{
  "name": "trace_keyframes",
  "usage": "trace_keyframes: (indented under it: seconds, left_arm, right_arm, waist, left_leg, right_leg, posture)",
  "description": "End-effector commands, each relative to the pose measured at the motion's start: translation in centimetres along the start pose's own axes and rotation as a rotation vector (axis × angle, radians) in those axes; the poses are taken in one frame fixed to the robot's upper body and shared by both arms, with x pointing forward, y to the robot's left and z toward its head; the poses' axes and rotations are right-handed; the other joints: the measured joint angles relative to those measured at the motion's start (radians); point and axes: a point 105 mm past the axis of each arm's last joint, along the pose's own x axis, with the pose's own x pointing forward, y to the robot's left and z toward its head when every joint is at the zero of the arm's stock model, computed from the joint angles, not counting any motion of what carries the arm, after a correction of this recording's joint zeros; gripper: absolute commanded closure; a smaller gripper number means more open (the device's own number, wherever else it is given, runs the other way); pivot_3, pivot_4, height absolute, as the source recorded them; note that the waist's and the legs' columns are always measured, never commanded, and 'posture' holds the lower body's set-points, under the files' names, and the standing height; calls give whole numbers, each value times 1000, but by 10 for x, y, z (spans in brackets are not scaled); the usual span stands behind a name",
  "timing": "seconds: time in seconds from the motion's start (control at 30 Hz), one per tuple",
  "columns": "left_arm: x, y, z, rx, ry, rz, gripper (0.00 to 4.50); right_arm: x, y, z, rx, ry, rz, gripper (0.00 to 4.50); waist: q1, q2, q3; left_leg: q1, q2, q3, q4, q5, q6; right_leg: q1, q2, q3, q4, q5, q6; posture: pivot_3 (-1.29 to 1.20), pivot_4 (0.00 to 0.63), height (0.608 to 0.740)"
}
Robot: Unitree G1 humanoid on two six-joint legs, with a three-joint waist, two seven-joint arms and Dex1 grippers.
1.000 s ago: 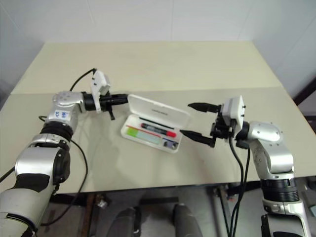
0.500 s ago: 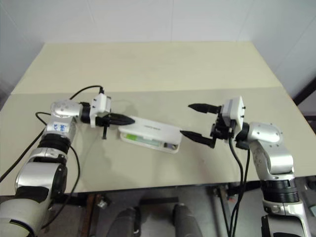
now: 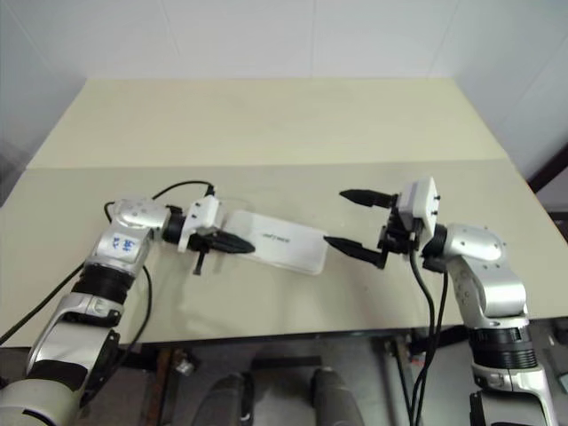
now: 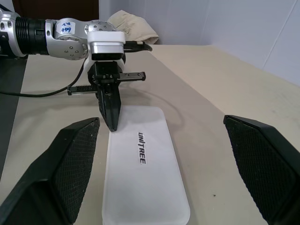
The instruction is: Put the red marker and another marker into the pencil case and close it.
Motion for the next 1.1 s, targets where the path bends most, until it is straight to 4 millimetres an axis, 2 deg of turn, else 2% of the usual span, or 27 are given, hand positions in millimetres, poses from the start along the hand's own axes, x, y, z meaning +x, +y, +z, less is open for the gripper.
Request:
trace_keyframes:
  seconds: [0.03,0.17,0.3,0.4,0.5,0.6,0.67,0.77,1.0,1.1]
  left_arm:
    - [4,1,-7,-48,47,25,4457]
    - [4,1,-6,-120,19,39,4457]
    - [-2,4,12,-154,-112,61,4457]
    - [-17,9,29,-146,-198,105,4457]
    - [-32,11,33,-120,-208,161,4457]
    - [-58,9,53,-77,-331,230,4457]
    - [-71,7,58,-66,-352,283,4457]
    - [-92,-2,56,-85,-352,354,3863]
    - [-122,-22,47,-15,-302,504,1513]
    - [-139,-31,30,-64,-291,594,504]
  right_arm:
    - [0,3,12,-36,-33,1,0]
    - [0,4,11,-32,-36,-3,0]
    - [1,4,11,-31,-37,-4,0]
    - [1,2,12,-35,-34,1,0]
    - [0,0,12,-38,-30,5,0]
    - [-1,-3,11,-44,-23,8,0]
    - [-3,-5,11,-48,-18,7,0]
    - [-8,-9,8,-53,-4,-1,0]
    - [-18,-18,6,-68,12,-24,0]
    - [-21,-19,5,-65,18,-34,0]
  waist:
    - [-1,0,0]
    - [-4,0,0]
    - [-7,0,0]
    - [-11,0,0]
    - [-15,0,0]
    - [-25,0,0]
    - [-26,0,0]
    - [-30,0,0]
    - [-29,0,0]
    - [-30,0,0]
  left_leg:
    - [1,0,0,0,0,0]
    - [5,0,2,-1,0,0]
    - [5,0,2,-3,0,1]
    - [4,0,2,-5,0,1]
    - [4,0,2,-7,0,0]
    - [4,0,3,-8,0,0]
    - [4,1,3,-8,-1,0]
    - [4,1,3,-8,-1,0]
    - [6,1,4,-7,-1,0]
    - [6,1,5,-8,-1,0]
  right_leg:
    - [1,0,0,-1,-1,-1]
    - [3,0,2,0,-1,-2]
    - [2,0,2,0,-1,-2]
    - [0,0,2,0,-1,-1]
    - [-1,0,2,1,-1,-2]
    - [-1,0,2,0,-1,-2]
    - [-1,0,2,-1,-1,-2]
    - [-1,0,2,-1,-1,-2]
    - [0,-1,2,-1,-1,-2]
    - [0,-2,2,-1,-2,-3]
  posture:
    - [0,150,740]
    - [0,150,740]
    - [0,150,740]
    - [0,150,740]
    - [0,150,740]
    - [0,150,740]
    - [0,150,740]
    - [0,150,740]
    - [0,150,740]
    - [0,150,740]
